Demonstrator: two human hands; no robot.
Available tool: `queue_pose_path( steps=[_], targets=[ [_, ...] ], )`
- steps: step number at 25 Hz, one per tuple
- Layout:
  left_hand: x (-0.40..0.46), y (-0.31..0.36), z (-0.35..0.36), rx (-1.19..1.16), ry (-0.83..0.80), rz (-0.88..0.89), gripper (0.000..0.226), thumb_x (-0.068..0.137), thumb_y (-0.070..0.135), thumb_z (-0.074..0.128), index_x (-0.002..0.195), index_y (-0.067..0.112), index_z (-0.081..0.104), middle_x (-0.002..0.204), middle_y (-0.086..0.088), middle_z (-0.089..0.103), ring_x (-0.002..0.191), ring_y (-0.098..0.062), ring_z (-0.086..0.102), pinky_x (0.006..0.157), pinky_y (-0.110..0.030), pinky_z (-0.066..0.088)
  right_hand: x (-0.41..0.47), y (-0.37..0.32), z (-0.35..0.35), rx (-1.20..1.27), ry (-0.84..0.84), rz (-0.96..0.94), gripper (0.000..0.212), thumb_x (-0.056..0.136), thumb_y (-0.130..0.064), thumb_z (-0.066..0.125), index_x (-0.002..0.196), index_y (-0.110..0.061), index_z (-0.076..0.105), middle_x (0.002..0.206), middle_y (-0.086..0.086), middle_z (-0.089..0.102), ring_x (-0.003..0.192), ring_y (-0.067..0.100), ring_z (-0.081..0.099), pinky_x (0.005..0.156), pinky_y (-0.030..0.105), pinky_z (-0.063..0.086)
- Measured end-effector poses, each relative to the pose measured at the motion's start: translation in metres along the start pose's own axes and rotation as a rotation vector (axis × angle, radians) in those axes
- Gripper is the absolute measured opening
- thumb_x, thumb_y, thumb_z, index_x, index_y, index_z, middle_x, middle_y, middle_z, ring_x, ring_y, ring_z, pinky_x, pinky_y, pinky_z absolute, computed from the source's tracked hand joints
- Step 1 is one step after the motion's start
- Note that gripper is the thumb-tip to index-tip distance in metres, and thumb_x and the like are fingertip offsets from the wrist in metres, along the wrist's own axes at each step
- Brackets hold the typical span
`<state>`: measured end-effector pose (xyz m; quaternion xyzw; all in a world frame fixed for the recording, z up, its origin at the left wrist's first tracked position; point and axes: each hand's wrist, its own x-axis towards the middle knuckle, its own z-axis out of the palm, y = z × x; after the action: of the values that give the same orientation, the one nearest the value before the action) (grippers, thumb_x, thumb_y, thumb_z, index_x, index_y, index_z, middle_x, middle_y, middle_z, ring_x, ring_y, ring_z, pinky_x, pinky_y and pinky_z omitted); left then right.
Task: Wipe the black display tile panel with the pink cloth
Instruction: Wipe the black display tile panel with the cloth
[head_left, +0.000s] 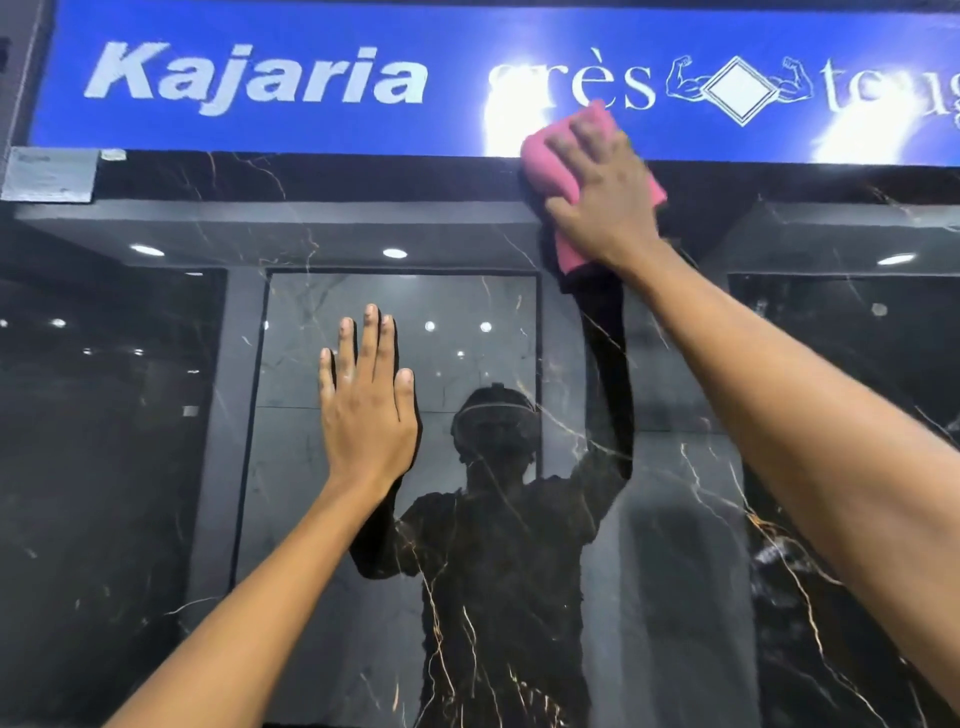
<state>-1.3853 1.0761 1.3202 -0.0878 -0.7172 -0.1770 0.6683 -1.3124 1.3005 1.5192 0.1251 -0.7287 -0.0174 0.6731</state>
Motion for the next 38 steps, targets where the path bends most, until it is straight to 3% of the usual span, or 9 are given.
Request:
queue_pose_path(
  steps=[8,13,17,19,25,31,33,36,38],
  targets=[
    [0.006,0.024,-0.006,-0.141,0.092,-0.126,0.051,0.099,0.028,0.026,0.147,0.011,0.033,0.158,-0.002,0.022,0.147,-0.022,0.011,0.119,-0.042,0.002,-0.218,0.012,0.02,-0.014,-0.279,-0.824,0.067,0.071,-0.033,0.054,0.137,-0.021,0.048,0.148,0.009,0.039,0.141,0.03,0.028,0.114,0.048,0.022],
    [0.02,0.108,0.009,-0.267,0.045,-0.006,0.055,0.098,0.033,0.019,0.147,0.011,0.032,0.159,-0.002,0.019,0.148,-0.021,0.009,0.117,-0.036,-0.004,-0.157,0.074,-0.006,0.043,0.063,0.025,0.066,0.068,-0.03,0.047,0.131,-0.013,0.055,0.142,0.014,0.046,0.134,0.041,0.036,0.107,0.057,0.031],
    [0.014,0.125,0.029,-0.136,-0.016,0.109,0.058,0.097,0.037,0.016,0.151,0.015,0.023,0.16,0.0,0.014,0.148,-0.022,0.007,0.118,-0.043,0.001,-0.239,0.044,0.01,0.033,-0.128,-0.544,0.066,0.073,-0.028,0.053,0.137,-0.01,0.049,0.149,0.015,0.034,0.142,0.036,0.023,0.117,0.05,0.016],
    [0.011,0.123,0.033,-0.077,-0.027,0.118,0.056,0.099,0.034,0.02,0.152,0.015,0.016,0.16,0.0,0.008,0.148,-0.022,0.003,0.119,-0.043,0.0,-0.263,0.08,0.0,-0.022,-0.113,-0.591,0.066,0.074,-0.032,0.054,0.137,-0.016,0.047,0.152,0.008,0.032,0.142,0.033,0.025,0.114,0.051,0.023],
    [0.009,0.124,0.033,-0.041,-0.017,0.116,0.057,0.1,0.031,0.022,0.153,0.016,0.01,0.161,0.0,0.002,0.148,-0.021,-0.003,0.118,-0.04,-0.006,-0.155,0.142,-0.031,0.044,0.17,0.483,0.074,0.068,-0.042,0.038,0.138,-0.018,0.046,0.149,0.011,0.036,0.14,0.038,0.023,0.111,0.053,0.024],
    [0.01,0.122,0.032,-0.018,-0.022,0.126,0.058,0.098,0.032,0.017,0.154,0.016,0.012,0.161,0.0,0.003,0.148,-0.021,-0.003,0.118,-0.041,-0.004,-0.232,0.09,-0.002,-0.076,-0.148,-0.71,0.067,0.074,-0.033,0.053,0.138,-0.015,0.043,0.149,0.016,0.034,0.143,0.034,0.02,0.116,0.053,0.016],
    [0.01,0.123,0.033,-0.007,-0.033,0.122,0.058,0.098,0.032,0.016,0.154,0.016,0.008,0.161,0.0,0.0,0.148,-0.02,-0.006,0.119,-0.041,-0.006,-0.213,0.133,-0.011,-0.093,-0.003,-0.48,0.069,0.071,-0.035,0.051,0.137,-0.018,0.044,0.146,0.016,0.039,0.143,0.031,0.022,0.111,0.056,0.024],
    [0.008,0.123,0.033,0.007,-0.029,0.122,0.058,0.098,0.033,0.013,0.153,0.016,0.005,0.161,0.0,-0.002,0.147,-0.019,-0.008,0.118,-0.04,-0.007,-0.134,0.177,-0.039,-0.014,0.175,0.34,0.069,0.071,-0.038,0.044,0.138,-0.02,0.046,0.149,0.01,0.036,0.141,0.034,0.023,0.11,0.053,0.025],
    [0.008,0.123,0.033,0.011,-0.025,0.124,0.059,0.098,0.034,0.012,0.153,0.016,0.006,0.161,0.0,-0.001,0.147,-0.019,-0.007,0.118,-0.04,-0.007,-0.098,0.155,-0.041,0.031,0.143,0.448,0.071,0.072,-0.039,0.042,0.14,-0.019,0.044,0.151,0.008,0.032,0.142,0.031,0.021,0.112,0.049,0.023]
  ],
)
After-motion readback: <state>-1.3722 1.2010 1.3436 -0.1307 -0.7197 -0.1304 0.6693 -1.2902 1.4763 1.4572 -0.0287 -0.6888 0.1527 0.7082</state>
